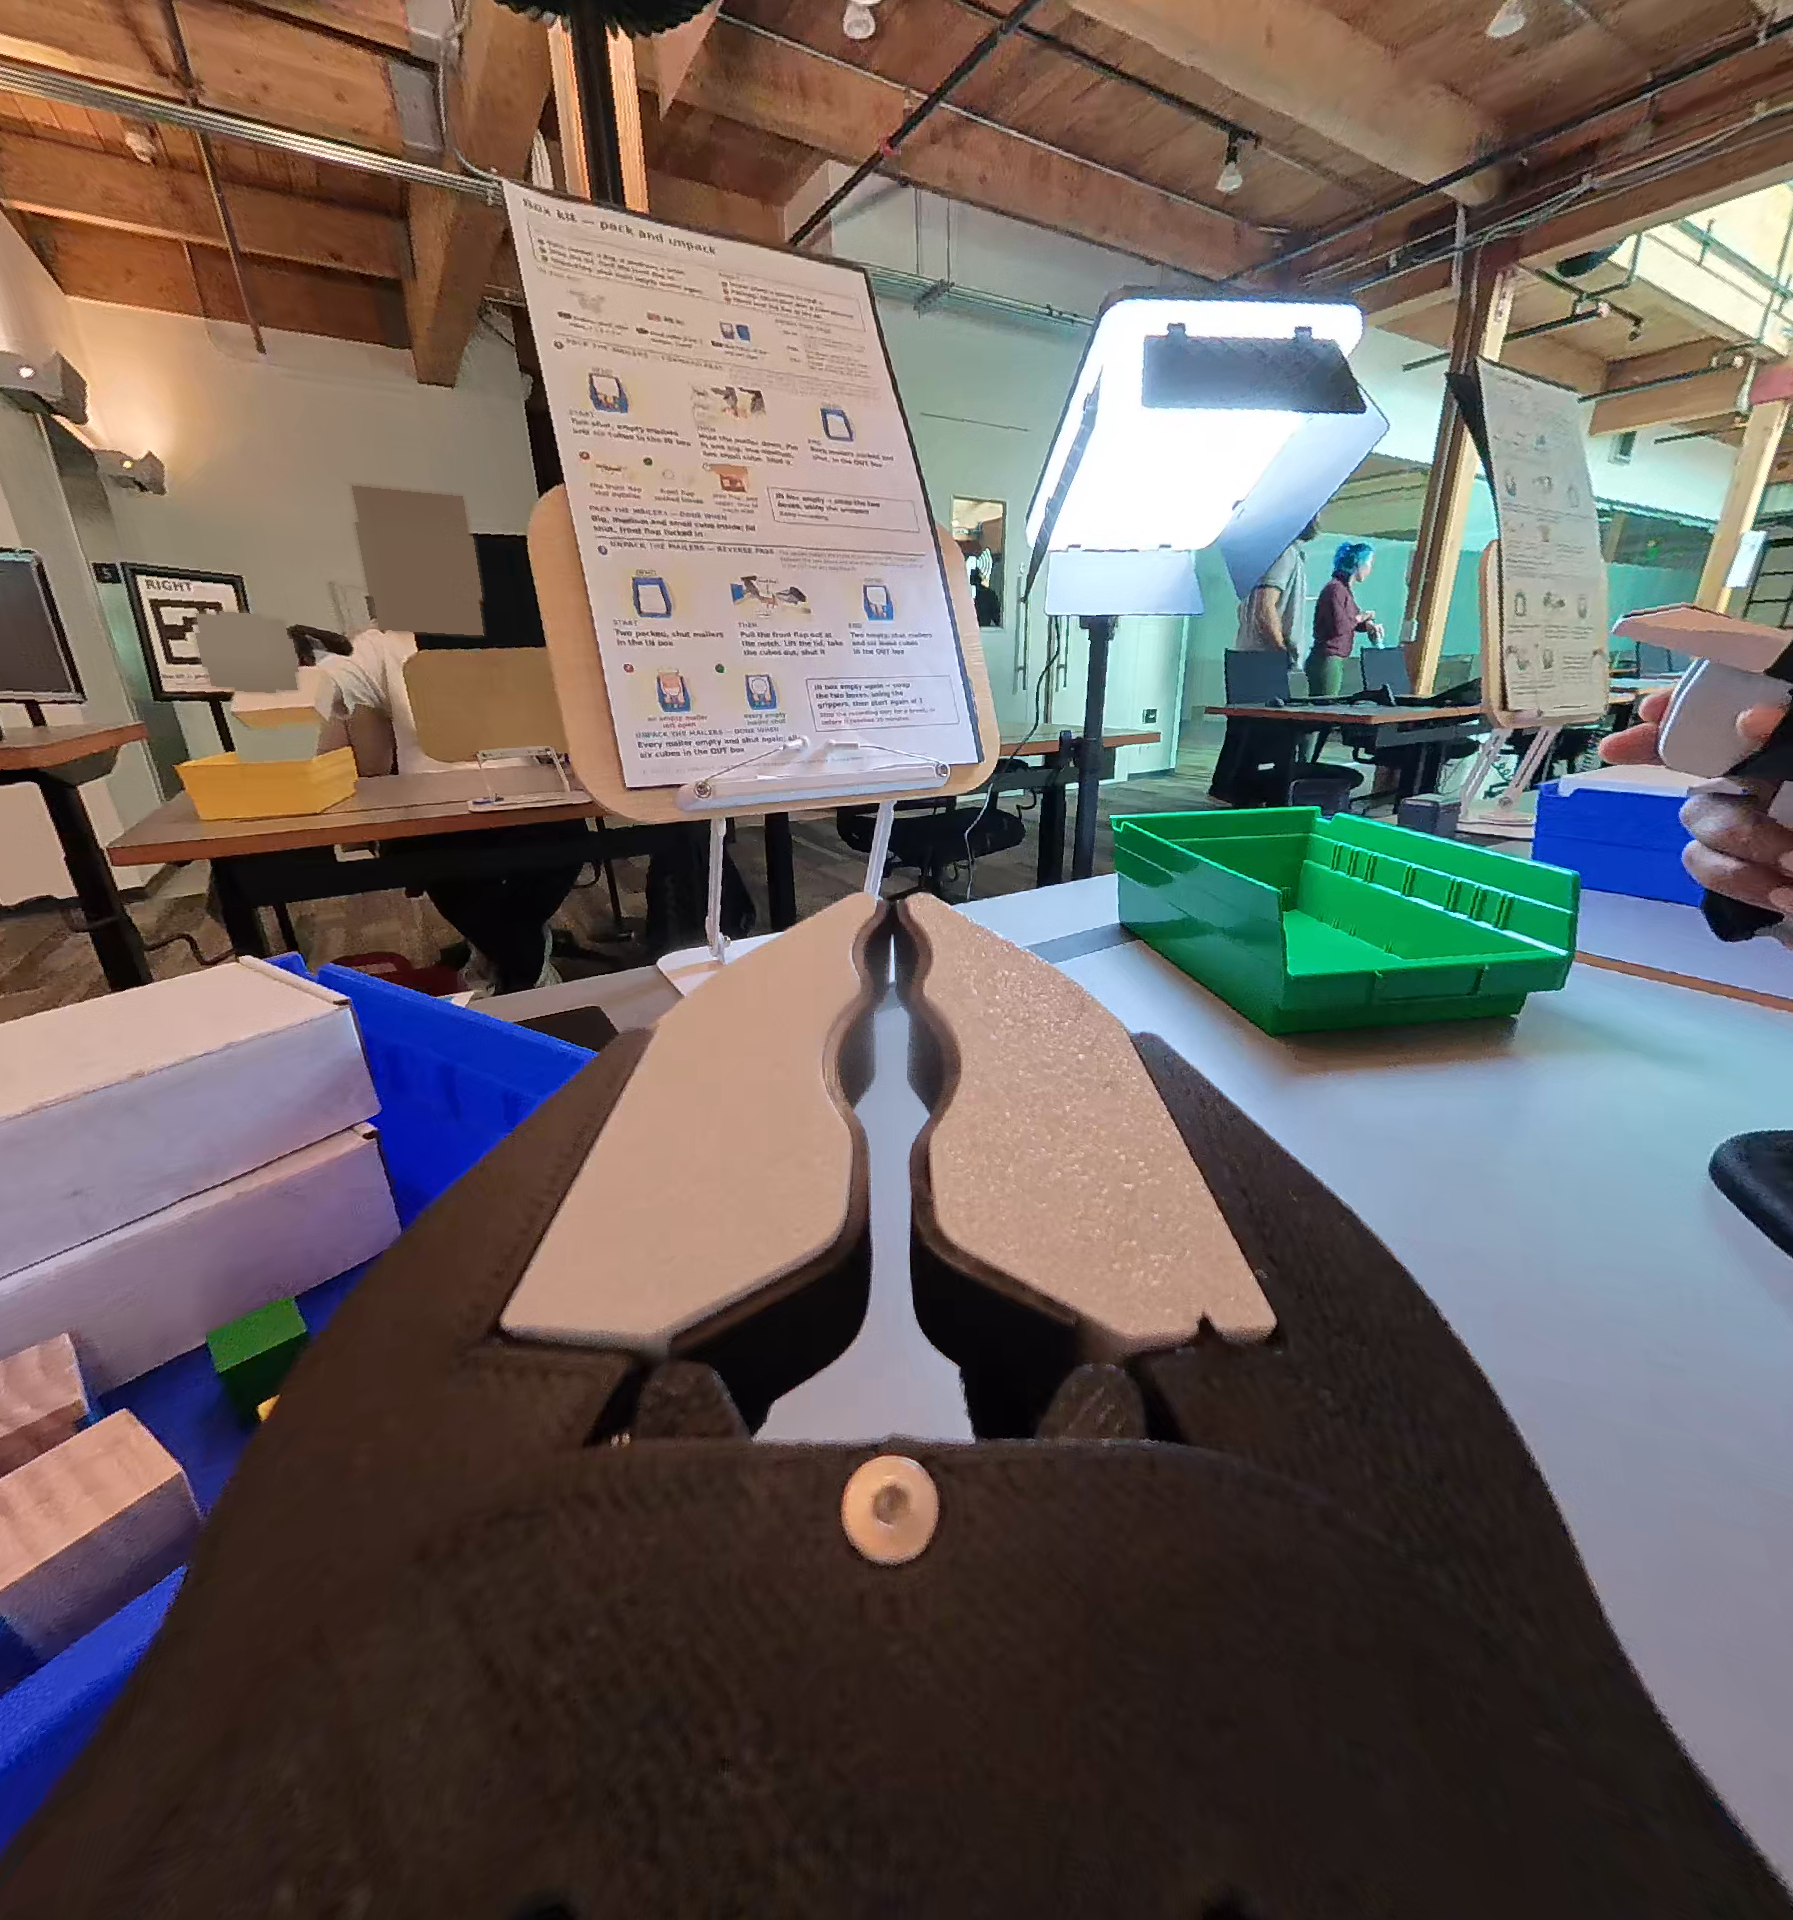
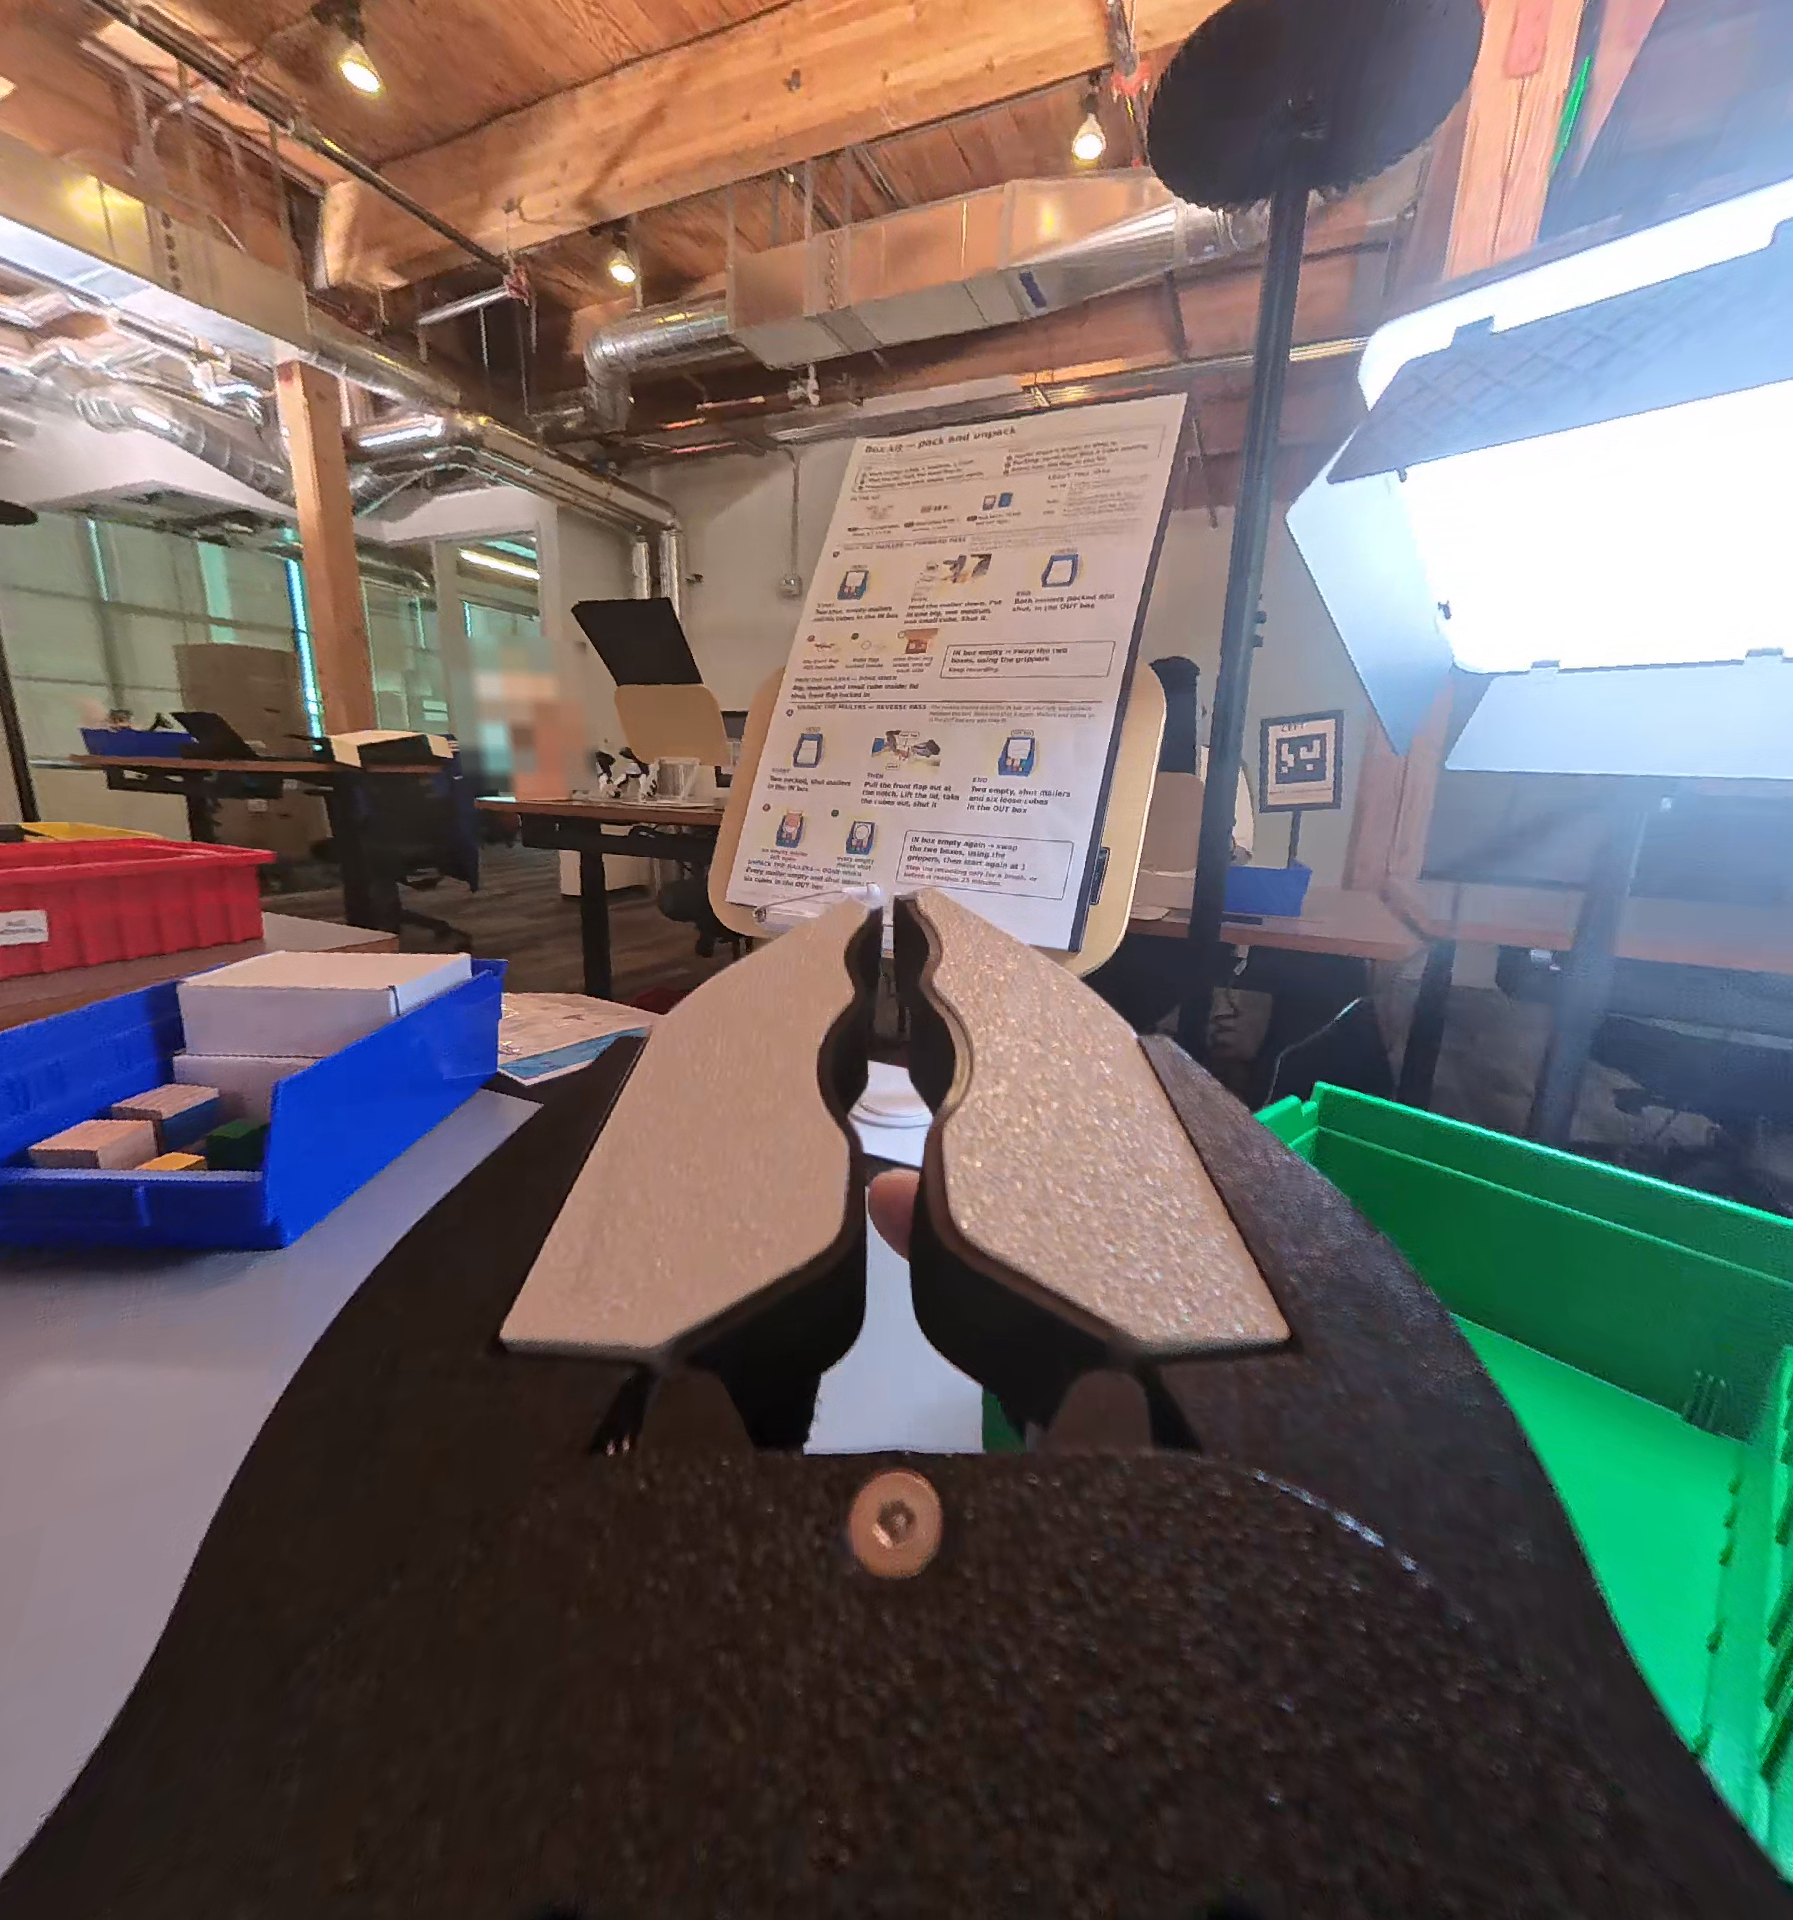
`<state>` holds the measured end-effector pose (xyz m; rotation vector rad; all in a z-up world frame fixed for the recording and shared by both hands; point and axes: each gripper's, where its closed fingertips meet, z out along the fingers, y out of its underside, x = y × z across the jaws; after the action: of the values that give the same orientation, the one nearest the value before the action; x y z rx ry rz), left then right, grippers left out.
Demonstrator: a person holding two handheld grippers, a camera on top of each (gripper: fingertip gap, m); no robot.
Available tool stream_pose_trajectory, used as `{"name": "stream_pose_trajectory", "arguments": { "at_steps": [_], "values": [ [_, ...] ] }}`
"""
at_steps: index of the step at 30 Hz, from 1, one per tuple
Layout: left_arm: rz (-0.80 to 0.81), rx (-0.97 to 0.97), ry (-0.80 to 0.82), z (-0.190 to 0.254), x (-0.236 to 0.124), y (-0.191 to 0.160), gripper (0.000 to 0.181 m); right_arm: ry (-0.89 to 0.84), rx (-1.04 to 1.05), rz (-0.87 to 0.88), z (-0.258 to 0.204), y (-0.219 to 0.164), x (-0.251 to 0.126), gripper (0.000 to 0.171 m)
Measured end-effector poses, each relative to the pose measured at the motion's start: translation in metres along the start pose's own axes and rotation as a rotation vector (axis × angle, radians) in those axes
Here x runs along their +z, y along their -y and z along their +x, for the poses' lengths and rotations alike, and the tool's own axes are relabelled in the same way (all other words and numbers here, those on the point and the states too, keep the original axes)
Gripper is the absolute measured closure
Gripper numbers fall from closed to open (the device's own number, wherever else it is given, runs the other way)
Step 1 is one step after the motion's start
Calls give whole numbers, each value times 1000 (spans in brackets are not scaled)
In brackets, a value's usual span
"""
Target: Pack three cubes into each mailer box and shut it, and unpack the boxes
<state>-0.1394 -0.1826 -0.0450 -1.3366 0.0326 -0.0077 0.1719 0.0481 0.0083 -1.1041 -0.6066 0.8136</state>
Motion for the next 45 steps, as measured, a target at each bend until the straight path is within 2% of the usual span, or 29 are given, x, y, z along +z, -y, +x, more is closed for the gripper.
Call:
{"name": "stream_pose_trajectory", "arguments": {
  "at_steps": [9, 33, 40, 43, 45],
  "values": [
    [-22, -10, -3, -6, 5, -6, 181, -1, 3, -38, 4, -16, 4, 169],
    [-41, 22, 73, -21, 5, -6, 181, -6, -27, -69, -5, -24, 6, 168],
    [-45, 103, 139, -40, 6, 26, 177, -7, -121, -106, -8, -12, 20, 167],
    [-152, 130, 165, -62, 13, 38, 163, 14, -183, -158, -11, -10, 33, 164],
    [-169, 171, 206, -83, 17, 50, 162, 46, -199, -177, -15, -11, 43, 162]
  ]
}}
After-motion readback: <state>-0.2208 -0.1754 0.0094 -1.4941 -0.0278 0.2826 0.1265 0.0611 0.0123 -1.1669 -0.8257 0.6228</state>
